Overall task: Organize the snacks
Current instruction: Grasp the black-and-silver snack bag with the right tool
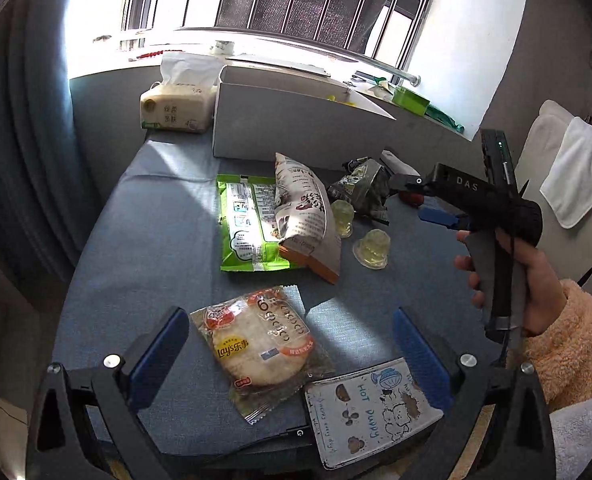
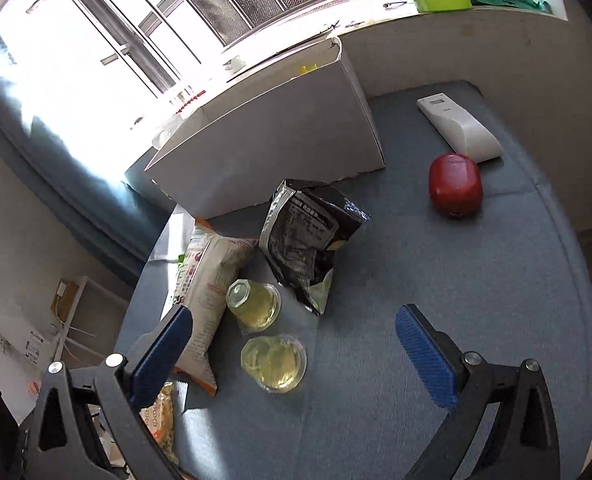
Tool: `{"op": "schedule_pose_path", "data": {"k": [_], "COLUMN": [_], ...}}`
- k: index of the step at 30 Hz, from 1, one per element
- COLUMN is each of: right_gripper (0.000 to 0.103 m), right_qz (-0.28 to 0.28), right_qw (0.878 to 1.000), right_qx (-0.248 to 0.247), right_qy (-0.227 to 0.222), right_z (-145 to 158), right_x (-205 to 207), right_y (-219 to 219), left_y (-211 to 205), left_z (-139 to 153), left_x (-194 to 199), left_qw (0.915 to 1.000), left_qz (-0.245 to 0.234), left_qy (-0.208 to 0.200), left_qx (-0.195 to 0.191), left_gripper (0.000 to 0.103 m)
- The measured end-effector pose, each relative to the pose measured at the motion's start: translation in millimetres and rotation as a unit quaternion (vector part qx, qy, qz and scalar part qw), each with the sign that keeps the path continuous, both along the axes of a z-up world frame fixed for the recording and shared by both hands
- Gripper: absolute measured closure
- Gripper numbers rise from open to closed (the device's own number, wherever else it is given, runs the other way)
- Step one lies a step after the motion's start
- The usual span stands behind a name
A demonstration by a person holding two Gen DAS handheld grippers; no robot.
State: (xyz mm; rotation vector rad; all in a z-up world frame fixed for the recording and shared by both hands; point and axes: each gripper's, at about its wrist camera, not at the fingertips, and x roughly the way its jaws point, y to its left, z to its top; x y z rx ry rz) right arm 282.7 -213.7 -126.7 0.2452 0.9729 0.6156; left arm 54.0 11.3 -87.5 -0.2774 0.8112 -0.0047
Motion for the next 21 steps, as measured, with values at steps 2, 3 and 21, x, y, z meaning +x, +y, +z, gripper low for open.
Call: {"op": "schedule_pose_path", "data": {"k": [2,3,21], "right_gripper": [0.0,0.0,0.053], "right_qz": [-0.003,-0.003,0.023], "right_qw": [1.0,1.0,0.998], "right_qx": [-0.007,-0.007,0.04], "right_qy": [0.004,0.008,0.034], "right_z": [-5.6,-8.3,-21.1], "right_x": [17.3,24.8,41.1], "right_y": [9.0,12.6,18.1], "left_y": [3.0,3.9,18.4], "left_z": [-3.4,-5.5,-39.3], "left_x": [0.1,0.6,18.9], "left_qw": [1.0,0.9999,0.9961], "left_qz": [0.006,0.006,0.018], "left_qy": [0.003,0.006,0.066], "left_qx": [-0.007,-0.012,-0.056], "left_gripper": [0.0,0.0,0.0]}}
